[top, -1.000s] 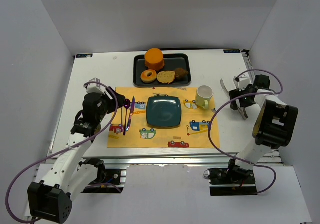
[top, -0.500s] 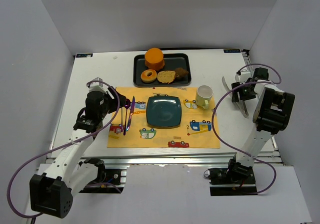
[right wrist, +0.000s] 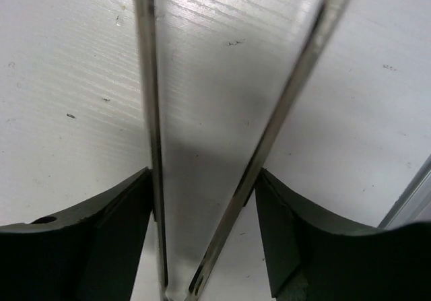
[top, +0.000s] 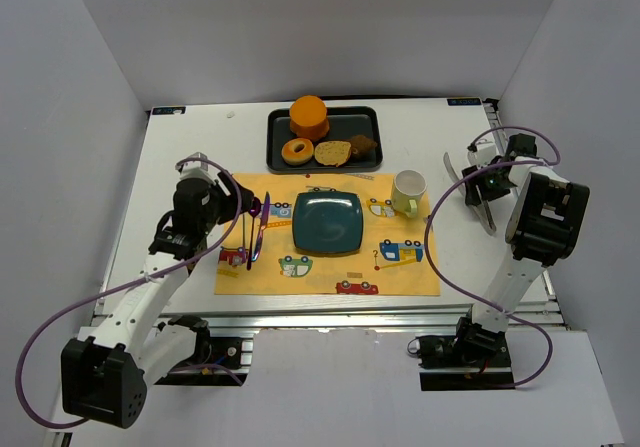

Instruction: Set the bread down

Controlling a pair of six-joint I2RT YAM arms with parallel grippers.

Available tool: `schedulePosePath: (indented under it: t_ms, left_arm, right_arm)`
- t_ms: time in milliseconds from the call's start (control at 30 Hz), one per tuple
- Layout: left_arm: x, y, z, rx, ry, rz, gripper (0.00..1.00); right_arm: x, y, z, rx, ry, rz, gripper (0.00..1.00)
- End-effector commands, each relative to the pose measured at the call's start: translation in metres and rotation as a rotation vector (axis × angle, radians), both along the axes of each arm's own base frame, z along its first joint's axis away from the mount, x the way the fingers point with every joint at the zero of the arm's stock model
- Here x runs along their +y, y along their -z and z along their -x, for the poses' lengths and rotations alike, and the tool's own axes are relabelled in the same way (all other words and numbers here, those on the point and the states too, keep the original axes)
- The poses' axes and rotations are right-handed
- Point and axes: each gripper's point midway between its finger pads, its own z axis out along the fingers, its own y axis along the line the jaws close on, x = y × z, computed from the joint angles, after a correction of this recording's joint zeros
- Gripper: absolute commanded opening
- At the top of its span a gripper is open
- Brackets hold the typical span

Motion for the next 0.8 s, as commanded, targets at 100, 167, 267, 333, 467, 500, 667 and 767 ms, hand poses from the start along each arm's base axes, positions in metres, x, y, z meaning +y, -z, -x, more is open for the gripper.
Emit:
schedulePosePath:
  t_ms: [100,167,267,333,467,500,667,767]
  left_arm:
    - [-0.003,-0.029,-0.005,-0.072,0.015,0.015,0.78]
    - [-0.002,-0.031,-0.004,-0.077,0.010,0.015,0.78]
    - [0.000,-0.034,-0.001,-0.082,0.004,0.014,0.78]
    - [0.001,-0.039,0.001,-0.094,-0.001,0.018,0.78]
    - [0.000,-0.044,0.003,-0.108,-0.004,0.040,0.78]
    - [0.000,-0.045,0.003,-0.110,-0.002,0.045,0.78]
    - [-0.001,-0.053,0.005,-0.126,-0.003,0.065,0.78]
    - [-0.001,-0.057,0.007,-0.128,-0.005,0.071,0.78]
  right_arm:
    - [-0.003,0.047,0.040,0.187,-0.028,0.026,0.43]
    - [-0.003,0.050,0.040,0.187,-0.030,0.029,0.26]
    - [0.005,0.031,0.032,0.132,-0.044,-0.014,0.10]
    - [0.015,-0.004,0.019,0.057,-0.043,-0.063,0.07]
    - [0.065,-0.116,-0.028,-0.126,-0.113,-0.280,0.08]
    - [0.079,-0.133,-0.031,-0.137,-0.129,-0.321,0.13]
    - [0.169,-0.206,-0.031,-0.174,-0.273,-0.530,0.29]
    - [0.205,-0.223,-0.031,-0.204,-0.353,-0.537,0.33]
